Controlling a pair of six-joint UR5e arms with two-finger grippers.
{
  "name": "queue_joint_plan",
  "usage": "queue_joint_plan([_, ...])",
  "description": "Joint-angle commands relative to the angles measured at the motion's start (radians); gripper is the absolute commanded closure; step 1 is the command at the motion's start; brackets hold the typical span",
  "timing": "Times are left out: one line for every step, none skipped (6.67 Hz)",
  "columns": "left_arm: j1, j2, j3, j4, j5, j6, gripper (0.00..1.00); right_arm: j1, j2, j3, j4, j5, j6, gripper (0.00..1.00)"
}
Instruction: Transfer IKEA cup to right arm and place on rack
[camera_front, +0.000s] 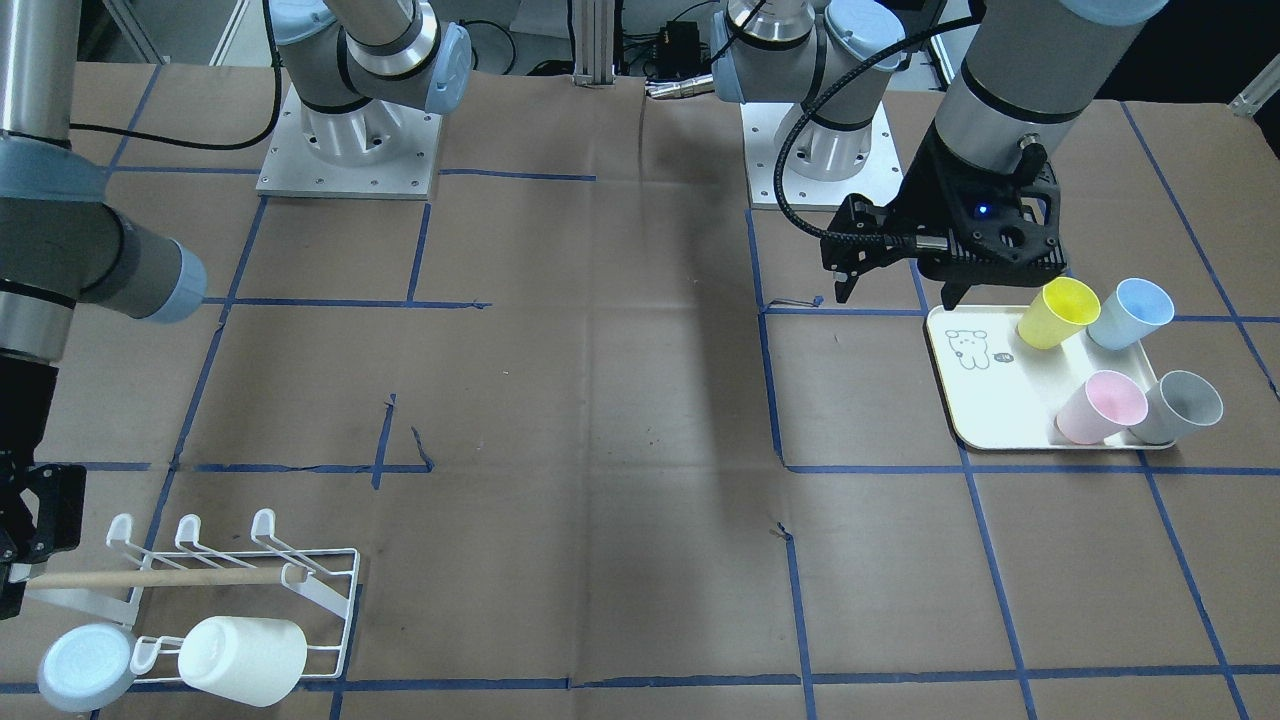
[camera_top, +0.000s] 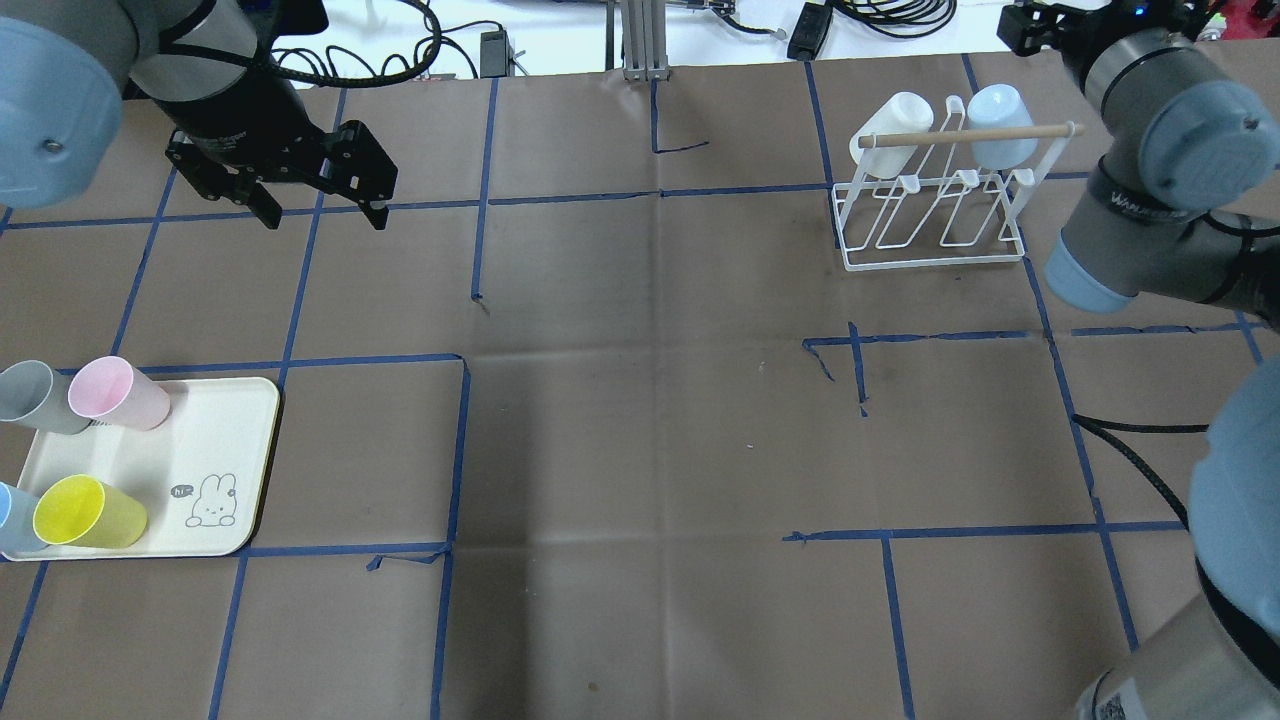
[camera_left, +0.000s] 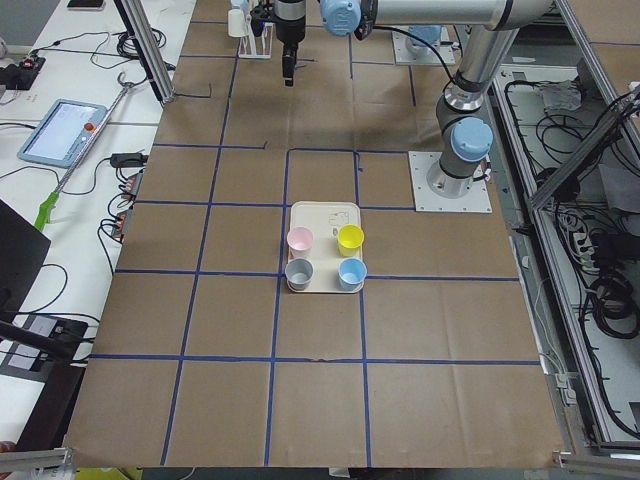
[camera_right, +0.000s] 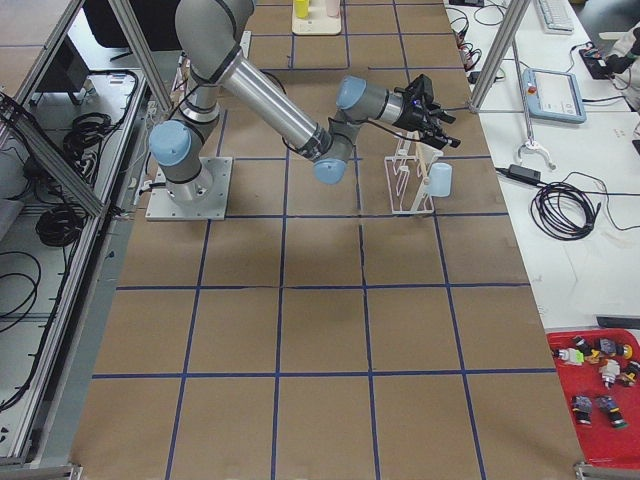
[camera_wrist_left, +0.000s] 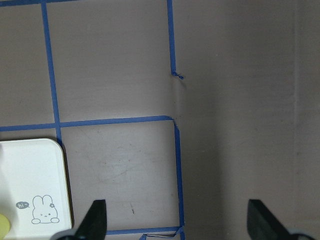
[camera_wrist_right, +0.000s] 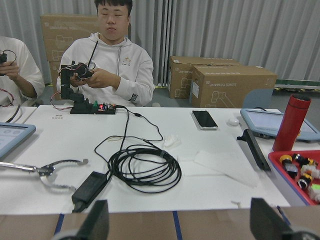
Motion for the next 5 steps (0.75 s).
queue_joint_plan([0.000, 0.000, 0.000, 0.000, 0.001, 0.000, 0.01, 0.030, -0.151, 0.006, 0.325, -0.008, -0.002, 0.00])
queue_joint_plan([0.000, 0.000, 0.000, 0.000, 0.001, 0.000, 0.01, 0.069, -0.191, -0.003, 0.483, -0.010, -0.002, 0.00])
queue_joint_plan([0.000, 0.000, 0.000, 0.000, 0.001, 0.000, 0.01, 0.107, -0.255, -0.003, 0.700, -0.008, 0.004, 0.00])
queue_joint_plan([0.000, 0.000, 0.000, 0.000, -0.001, 0.000, 0.01, 0.117, -0.323, -0.008, 0.909, -0.005, 0.010, 0.00])
queue_joint_plan([0.000, 0.000, 0.000, 0.000, -0.001, 0.000, 0.01, 0.136, -0.370, -0.029, 1.187, -0.007, 0.010, 0.00])
